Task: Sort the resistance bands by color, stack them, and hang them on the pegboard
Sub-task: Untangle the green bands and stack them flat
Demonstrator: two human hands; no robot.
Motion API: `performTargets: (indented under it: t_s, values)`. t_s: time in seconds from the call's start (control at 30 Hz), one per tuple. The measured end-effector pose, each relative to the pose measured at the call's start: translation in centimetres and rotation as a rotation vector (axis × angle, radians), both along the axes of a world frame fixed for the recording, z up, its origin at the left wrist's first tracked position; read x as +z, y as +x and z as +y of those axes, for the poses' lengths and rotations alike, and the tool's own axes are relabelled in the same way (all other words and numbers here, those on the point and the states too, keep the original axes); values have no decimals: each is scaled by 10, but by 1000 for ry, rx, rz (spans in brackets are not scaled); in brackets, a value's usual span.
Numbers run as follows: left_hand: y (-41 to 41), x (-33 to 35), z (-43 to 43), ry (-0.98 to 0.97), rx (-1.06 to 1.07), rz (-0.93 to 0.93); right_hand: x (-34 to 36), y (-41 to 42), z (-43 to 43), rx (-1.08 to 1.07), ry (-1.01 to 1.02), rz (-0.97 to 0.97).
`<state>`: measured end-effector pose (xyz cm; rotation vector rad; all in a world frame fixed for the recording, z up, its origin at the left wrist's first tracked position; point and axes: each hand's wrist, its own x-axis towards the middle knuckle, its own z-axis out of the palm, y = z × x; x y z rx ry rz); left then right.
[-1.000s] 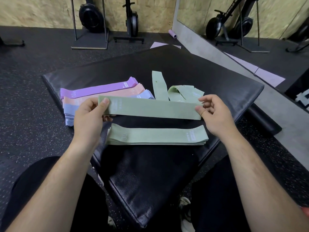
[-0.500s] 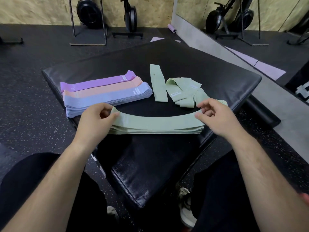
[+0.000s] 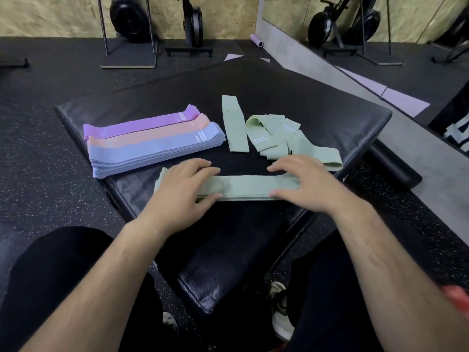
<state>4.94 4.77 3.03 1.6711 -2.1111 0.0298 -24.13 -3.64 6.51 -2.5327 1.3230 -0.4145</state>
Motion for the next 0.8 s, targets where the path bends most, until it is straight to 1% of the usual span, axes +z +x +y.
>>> performTargets:
  t_s: [0.1,0.17,0.47,0.53,0.6,0.7,0.8]
  values:
    - [-11,-3,-5,108,-65,-33,-1,13,4,36,10,149]
    - [-15,-3,-8,155,-74,-43,-1,17,4,33,20,201]
    - [-13,0,-19,247,-49,-51,-2,21,1,29,54,219]
    - [-12,-2,-19,238,-53,-54,-1,22,2,30,50,239]
    - [-13,-2,-17,222,-47,-60,-1,25,5,28,4,235]
    - [-18,-3,-16,161,-25,-41,-2,35,6,7,-128,174]
    - [-23,-3,-21,63,20,-9,-7,51,4,-23,-197,118]
